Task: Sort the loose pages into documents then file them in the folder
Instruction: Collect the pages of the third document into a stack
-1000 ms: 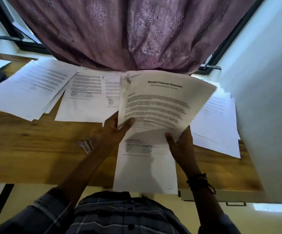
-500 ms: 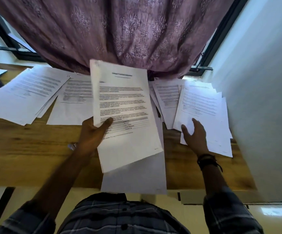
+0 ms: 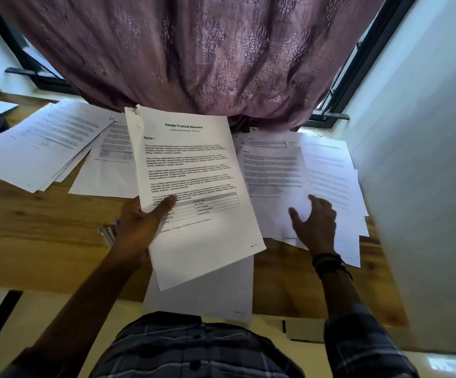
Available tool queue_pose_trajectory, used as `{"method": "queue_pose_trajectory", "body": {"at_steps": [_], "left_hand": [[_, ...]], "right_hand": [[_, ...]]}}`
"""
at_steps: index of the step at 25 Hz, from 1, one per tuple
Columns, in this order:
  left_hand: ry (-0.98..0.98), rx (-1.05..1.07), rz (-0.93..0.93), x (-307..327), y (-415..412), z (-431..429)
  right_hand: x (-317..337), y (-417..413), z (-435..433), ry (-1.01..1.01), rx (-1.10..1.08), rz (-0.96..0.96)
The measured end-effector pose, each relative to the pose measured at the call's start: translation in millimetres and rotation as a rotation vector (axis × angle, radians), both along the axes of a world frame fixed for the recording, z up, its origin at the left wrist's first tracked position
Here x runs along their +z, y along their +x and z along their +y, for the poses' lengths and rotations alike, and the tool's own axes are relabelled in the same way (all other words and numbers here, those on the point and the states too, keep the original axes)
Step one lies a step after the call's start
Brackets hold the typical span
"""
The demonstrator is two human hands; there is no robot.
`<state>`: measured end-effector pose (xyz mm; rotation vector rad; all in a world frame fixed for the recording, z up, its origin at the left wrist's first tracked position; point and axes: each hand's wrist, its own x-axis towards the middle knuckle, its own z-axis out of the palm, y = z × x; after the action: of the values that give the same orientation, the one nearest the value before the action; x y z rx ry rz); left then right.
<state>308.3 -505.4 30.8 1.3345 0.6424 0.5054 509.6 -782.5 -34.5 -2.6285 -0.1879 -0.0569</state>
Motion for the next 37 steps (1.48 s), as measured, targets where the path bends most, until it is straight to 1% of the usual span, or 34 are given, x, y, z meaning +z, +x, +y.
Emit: {"method": "queue_pose_trajectory", "body": {"at_steps": [2, 4, 5, 7, 9, 10, 13, 15, 17, 19, 21, 23, 26, 28, 31, 32, 33, 34, 36, 37], "left_hand": [[-0.009, 0.011, -0.001, 1.9, 2.0, -5.6], [-0.016, 0.015, -0.019, 1.6, 3.6, -10.8], [-0.018, 0.019, -0.014, 0.6, 3.7, -12.5], [-0.031, 0.033, -0.002, 0.2, 3.1, -14.9], [-0.066, 0.045, 0.011, 0.5, 1.2, -15.7], [-0.079, 0.049, 0.019, 0.9, -0.1, -14.9], [-0.116, 0.064, 0.036, 5.2, -4.2, -12.4], [-0.149, 0.071, 0.018, 6.7, -7.0, -10.2], [-0.167, 0.068, 0.014, 8.1, -8.8, -8.5], [-0.175, 0.062, 0.031, 8.0, -10.1, -5.8], [-0.179, 0.06, 0.06, 7.5, -11.8, -2.5], [-0.183, 0.055, 0.084, 7.3, -13.0, -0.1], [-0.201, 0.047, 0.108, 8.0, -12.2, 0.8], [-0.234, 0.042, 0.108, 8.4, -11.5, 1.1], [-0.232, 0.022, 0.103, 9.6, -12.4, 1.2], [-0.223, 0.026, 0.104, 10.5, -13.3, 2.1], [-0.226, 0.036, 0.096, 11.3, -14.3, 3.8], [-0.245, 0.043, 0.08, 11.3, -15.5, 6.5], [-0.318, 0.021, 0.057, 11.3, -18.0, 13.1], [-0.35, -0.007, 0.061, 10.9, -18.9, 16.2]], "right_hand": [[5.6, 17.5, -11.2, -0.077, -0.095, 0.098], [8.1, 28.1, -17.7, -0.143, -0.098, 0.237], [6.5, 33.3, -19.6, -0.131, -0.093, 0.295], [5.0, 42.1, -21.7, -0.03, -0.099, 0.387], [5.2, 47.8, -22.8, 0.115, -0.072, 0.417], [6.9, 47.6, -23.1, 0.207, -0.052, 0.412], [20.3, 35.7, -22.7, 0.568, 0.018, 0.41], [30.7, 23.5, -21.6, 0.721, 0.073, 0.399], [41.8, 11.5, -19.2, 0.817, 0.102, 0.392], [52.5, -0.8, -15.4, 0.87, 0.116, 0.406], [63.7, -14.0, -8.7, 0.896, 0.136, 0.453], [71.5, -27.7, -0.7, 0.917, 0.204, 0.513], [74.5, -45.2, 14.3, 0.942, 0.318, 0.63], [74.3, -57.7, 27.1, 0.974, 0.343, 0.725], [74.0, -67.9, 46.5, 1.235, 0.258, 0.984], [75.2, -70.6, 50.6, 1.274, 0.253, 1.031], [73.4, -70.9, 55.2, 1.235, 0.304, 1.027], [73.1, -71.9, 60.8, 1.138, 0.367, 0.974], [63.7, -71.3, 65.5, 0.9, 0.491, 0.811], [59.9, -70.7, 67.2, 0.86, 0.54, 0.809]]}}
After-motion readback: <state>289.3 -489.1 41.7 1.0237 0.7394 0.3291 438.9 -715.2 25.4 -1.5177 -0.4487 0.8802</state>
